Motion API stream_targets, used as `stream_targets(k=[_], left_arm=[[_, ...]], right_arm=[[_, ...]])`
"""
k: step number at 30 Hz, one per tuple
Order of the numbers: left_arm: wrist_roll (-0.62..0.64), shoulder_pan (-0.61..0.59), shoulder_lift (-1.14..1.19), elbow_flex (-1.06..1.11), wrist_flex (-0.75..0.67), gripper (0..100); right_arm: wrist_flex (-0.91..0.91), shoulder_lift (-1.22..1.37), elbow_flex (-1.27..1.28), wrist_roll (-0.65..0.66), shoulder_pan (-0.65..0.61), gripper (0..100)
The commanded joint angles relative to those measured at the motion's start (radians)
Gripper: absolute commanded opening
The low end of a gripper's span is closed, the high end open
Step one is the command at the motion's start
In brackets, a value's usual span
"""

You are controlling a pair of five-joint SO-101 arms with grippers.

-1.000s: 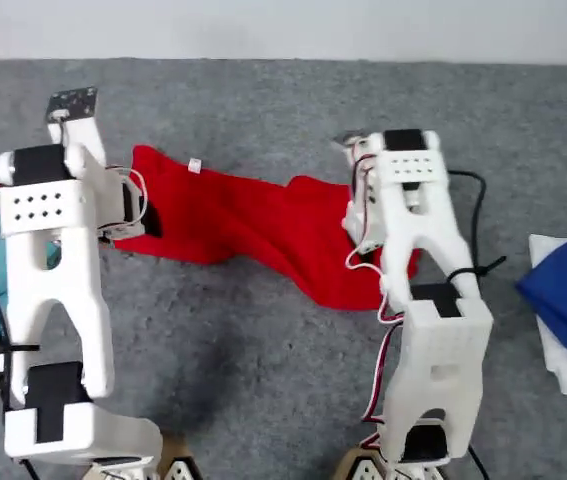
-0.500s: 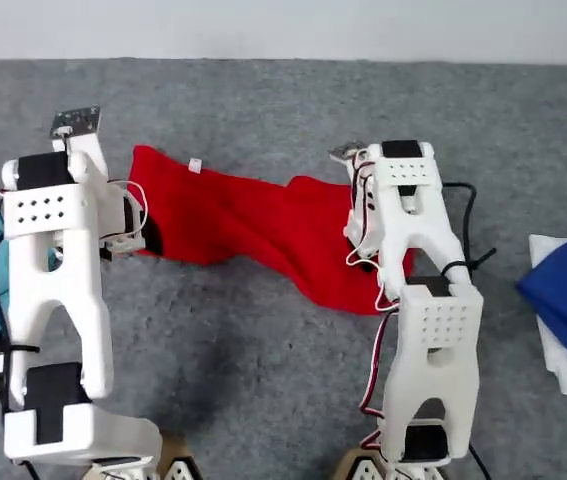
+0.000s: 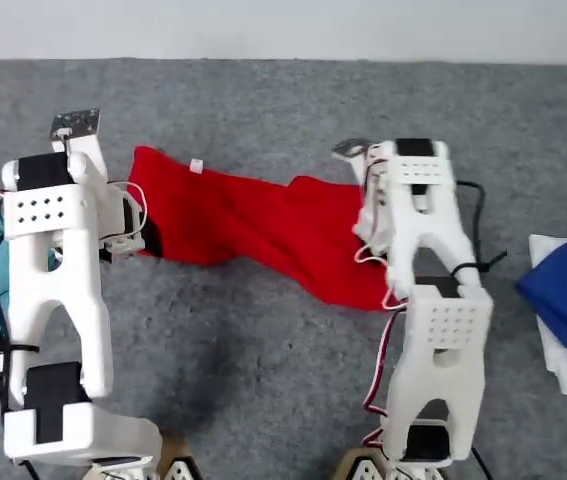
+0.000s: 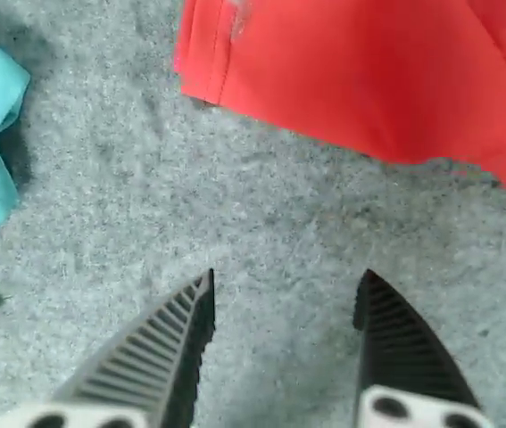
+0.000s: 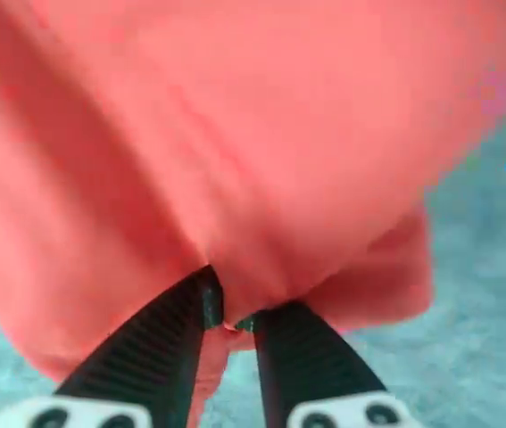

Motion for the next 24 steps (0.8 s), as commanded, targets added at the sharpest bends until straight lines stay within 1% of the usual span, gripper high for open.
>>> stream_targets(k=[1,4,8,10,14,17,19,21,24], left_arm=[[0.009,-0.005,-0.029,-0.002,0.026,25],[0.009,-0.003,-0.029,-0.001,0.026,25],[0.009,0.0,-0.028,-0.001,0.026,25],[0.002,0.0,-0.028,-0.001,0.026,25],[-0.091,0.002,-0.028,0.033,0.026,25],[-0.158,0.002,-0.028,0.113,0.021,25],[-0.17,0.002,-0.026,0.159,0.003,25],[-0.14,-0.002,-0.026,0.191,-0.043,25],[-0.066,0.0,-0.02,0.206,-0.104,28]], right_arm=[[-0.035,-0.065,-0.041,0.011,0.099,0.9],[-0.058,-0.062,-0.041,0.012,0.156,0.9],[-0.084,-0.058,-0.038,0.012,0.156,2.8],[-0.087,-0.035,-0.04,0.012,0.139,7.6],[-0.077,0.019,-0.041,0.012,0.145,23.3],[-0.021,0.018,-0.041,0.009,0.151,36.2],[0.016,-0.013,-0.041,0.005,0.151,42.8],[0.045,-0.059,-0.041,0.005,0.151,45.5],[0.064,-0.142,-0.041,0.008,0.154,45.3]])
